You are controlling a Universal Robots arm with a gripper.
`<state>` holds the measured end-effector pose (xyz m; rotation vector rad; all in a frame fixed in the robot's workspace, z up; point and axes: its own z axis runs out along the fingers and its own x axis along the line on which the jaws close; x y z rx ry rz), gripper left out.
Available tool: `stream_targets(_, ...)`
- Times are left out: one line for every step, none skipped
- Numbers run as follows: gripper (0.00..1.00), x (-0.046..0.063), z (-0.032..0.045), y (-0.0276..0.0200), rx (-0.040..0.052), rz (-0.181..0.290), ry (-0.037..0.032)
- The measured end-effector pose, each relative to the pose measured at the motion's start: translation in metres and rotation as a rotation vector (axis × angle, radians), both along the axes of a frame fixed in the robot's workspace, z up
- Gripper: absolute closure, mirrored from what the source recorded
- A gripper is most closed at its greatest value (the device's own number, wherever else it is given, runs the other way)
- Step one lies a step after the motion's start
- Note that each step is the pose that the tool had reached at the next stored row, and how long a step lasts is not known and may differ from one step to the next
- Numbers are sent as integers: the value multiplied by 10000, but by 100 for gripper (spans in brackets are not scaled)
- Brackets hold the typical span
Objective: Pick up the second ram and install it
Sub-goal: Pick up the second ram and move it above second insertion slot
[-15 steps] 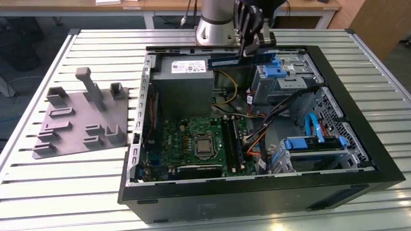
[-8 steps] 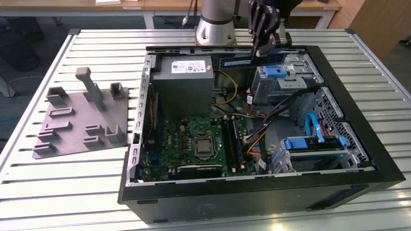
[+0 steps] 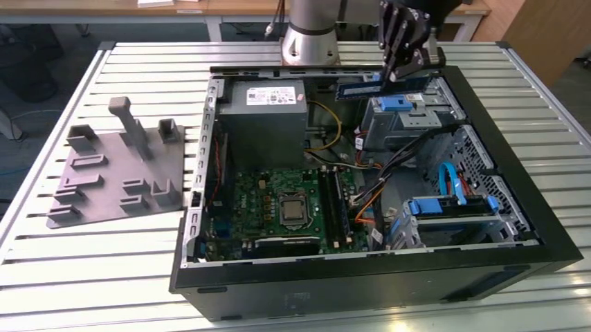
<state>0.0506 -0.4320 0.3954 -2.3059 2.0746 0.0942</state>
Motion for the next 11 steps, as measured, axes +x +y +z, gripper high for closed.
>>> stream_targets(86,37,-1,0,0,1,1)
stream_targets(86,65,-4,0,2,1,2)
stream_targets(86,77,-5,1,2,1,1)
stream_targets(86,77,-5,1,2,1,1)
stream_targets(86,78,-4,0,-1,-1,2)
stream_targets(86,79,-3,0,-2,-1,2)
stream_targets(86,81,-4,0,0,0,1)
stream_targets(86,82,-4,0,1,0,1)
stream_targets(86,79,-5,-1,1,-3,1)
stream_targets(86,69,-6,-3,0,-20,1)
stream_targets(86,60,-10,-3,0,-49,0)
